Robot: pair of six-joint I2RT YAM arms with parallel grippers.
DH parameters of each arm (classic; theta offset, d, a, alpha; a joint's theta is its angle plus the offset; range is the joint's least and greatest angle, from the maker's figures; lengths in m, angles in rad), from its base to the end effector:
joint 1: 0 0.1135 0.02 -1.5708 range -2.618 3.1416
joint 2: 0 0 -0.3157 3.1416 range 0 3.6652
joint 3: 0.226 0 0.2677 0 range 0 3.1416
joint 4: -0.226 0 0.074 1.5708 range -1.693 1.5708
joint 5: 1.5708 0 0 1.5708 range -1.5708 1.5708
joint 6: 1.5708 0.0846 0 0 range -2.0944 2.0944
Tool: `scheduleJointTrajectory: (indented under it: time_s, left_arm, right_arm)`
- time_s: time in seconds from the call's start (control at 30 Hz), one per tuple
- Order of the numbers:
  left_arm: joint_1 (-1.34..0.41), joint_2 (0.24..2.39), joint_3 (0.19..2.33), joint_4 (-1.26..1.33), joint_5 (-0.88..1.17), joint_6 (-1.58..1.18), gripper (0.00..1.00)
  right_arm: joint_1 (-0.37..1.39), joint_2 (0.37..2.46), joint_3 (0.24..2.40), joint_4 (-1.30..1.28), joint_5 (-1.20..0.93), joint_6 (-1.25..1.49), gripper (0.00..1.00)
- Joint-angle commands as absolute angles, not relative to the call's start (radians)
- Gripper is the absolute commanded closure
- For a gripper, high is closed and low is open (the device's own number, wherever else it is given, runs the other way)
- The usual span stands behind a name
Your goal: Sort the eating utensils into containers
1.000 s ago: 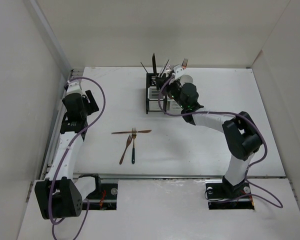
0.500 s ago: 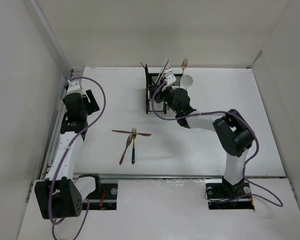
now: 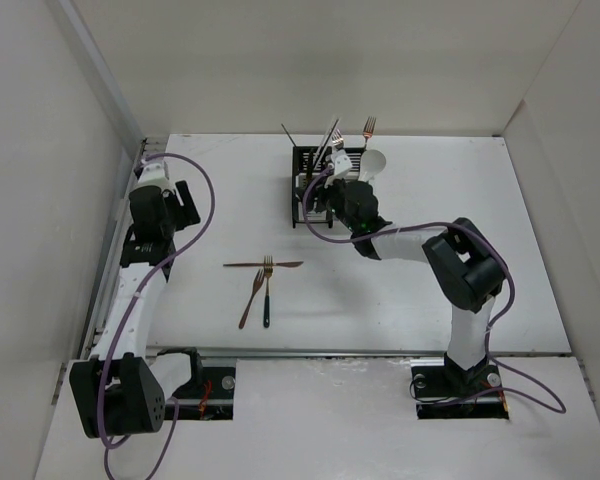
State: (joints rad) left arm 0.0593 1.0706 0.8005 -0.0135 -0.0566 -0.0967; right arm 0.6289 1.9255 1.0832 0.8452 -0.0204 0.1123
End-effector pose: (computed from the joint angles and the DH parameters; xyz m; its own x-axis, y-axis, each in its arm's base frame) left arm 0.2874 0.0219 0.3344 -0.2671 -0.1124 -0.9571 -0.1398 0.9872 -0.0769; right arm 0.4087 0.2994 0.2553 -0.0654 0.0910 -0.9937 -0.6011 0.7913 0.1120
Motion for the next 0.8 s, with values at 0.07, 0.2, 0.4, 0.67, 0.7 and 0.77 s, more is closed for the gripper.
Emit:
scheduleJointTrajectory:
  time_s: [0.07,0.2,0.4,0.67,0.7,0.77]
  left_arm:
    - [0.063,1.058,0.787,-0.014,0.300,0.349,0.31]
    - [0.019,1.071,0.787,-0.194,0.514,0.724,0.18]
    - [0.005,1.131,0.850,-0.471,0.581,0.965,0.24]
    - [-0.115,1.323,0.922,-0.696,0.598,1.124,0.18]
    - [-0.132,1.365,0.943,-0.719,0.580,1.124,0.21]
    - [-0.172,1.498,1.032,-0.785,0.569,1.100,0.28]
  right_arm:
    - [0.643,1.827,1.057,0.891,-0.008,0.118,0.33]
    - [0.653,1.752,1.031,0.900,0.017,0.104,0.29]
    - [0.730,1.614,1.074,0.664,0.040,-0.040,0.23]
    - [0.779,1.449,0.997,0.385,-0.072,-0.071,0.23]
    - [0.779,1.427,0.974,0.385,-0.081,-0.071,0.23]
    - [0.788,1.370,0.924,0.374,-0.091,-0.071,0.23]
